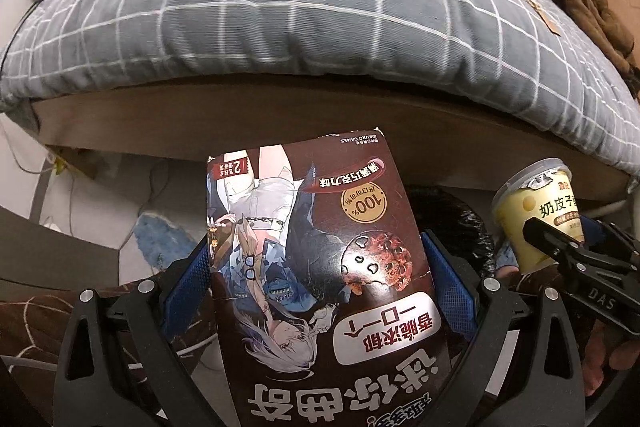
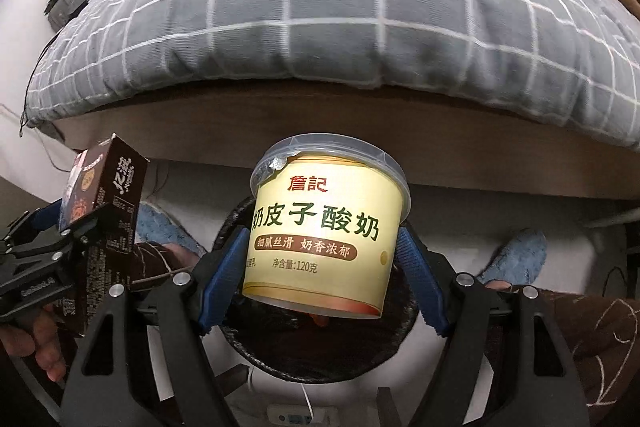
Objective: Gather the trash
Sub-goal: 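Carry the snack box and yogurt cup down over the trash bin, then open the right tool over the bin while the left tool drops the snack box in, then raise both tools back toward the trash on the bed, then grasp the black packet with the left tool while the right tool grasps the white plastic bag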
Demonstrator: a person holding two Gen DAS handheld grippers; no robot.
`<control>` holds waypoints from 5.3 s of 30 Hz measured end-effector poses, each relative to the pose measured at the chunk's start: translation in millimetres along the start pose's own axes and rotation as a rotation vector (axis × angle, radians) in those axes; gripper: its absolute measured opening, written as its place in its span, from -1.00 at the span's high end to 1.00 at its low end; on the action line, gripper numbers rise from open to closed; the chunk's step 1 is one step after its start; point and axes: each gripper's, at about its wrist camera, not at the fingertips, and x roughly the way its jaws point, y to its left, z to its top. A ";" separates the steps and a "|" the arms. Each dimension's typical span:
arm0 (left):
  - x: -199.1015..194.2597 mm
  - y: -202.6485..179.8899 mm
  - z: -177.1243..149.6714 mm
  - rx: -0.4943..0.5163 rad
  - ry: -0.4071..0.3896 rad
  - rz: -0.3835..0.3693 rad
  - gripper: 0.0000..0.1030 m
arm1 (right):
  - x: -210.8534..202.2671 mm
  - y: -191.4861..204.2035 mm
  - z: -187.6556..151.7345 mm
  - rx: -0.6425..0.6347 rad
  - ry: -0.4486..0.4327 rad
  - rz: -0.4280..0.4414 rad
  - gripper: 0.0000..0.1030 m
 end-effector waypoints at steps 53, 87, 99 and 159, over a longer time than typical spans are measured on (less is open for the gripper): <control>30.3 -74.5 -4.5 0.191 0.040 -0.038 -0.89 | -47.3 -89.3 -6.8 0.116 -0.140 -0.192 -0.85; -49.4 -51.6 138.5 0.090 -0.262 -0.058 -0.89 | -92.8 -52.3 111.4 -0.013 -0.385 -0.185 -0.85; -21.7 -41.6 217.3 0.074 -0.281 -0.035 -0.89 | -63.8 -46.4 181.9 -0.055 -0.393 -0.153 -0.85; 0.3 -58.3 246.9 0.066 -0.245 -0.035 0.40 | -26.8 -47.6 234.8 -0.040 -0.368 -0.074 0.47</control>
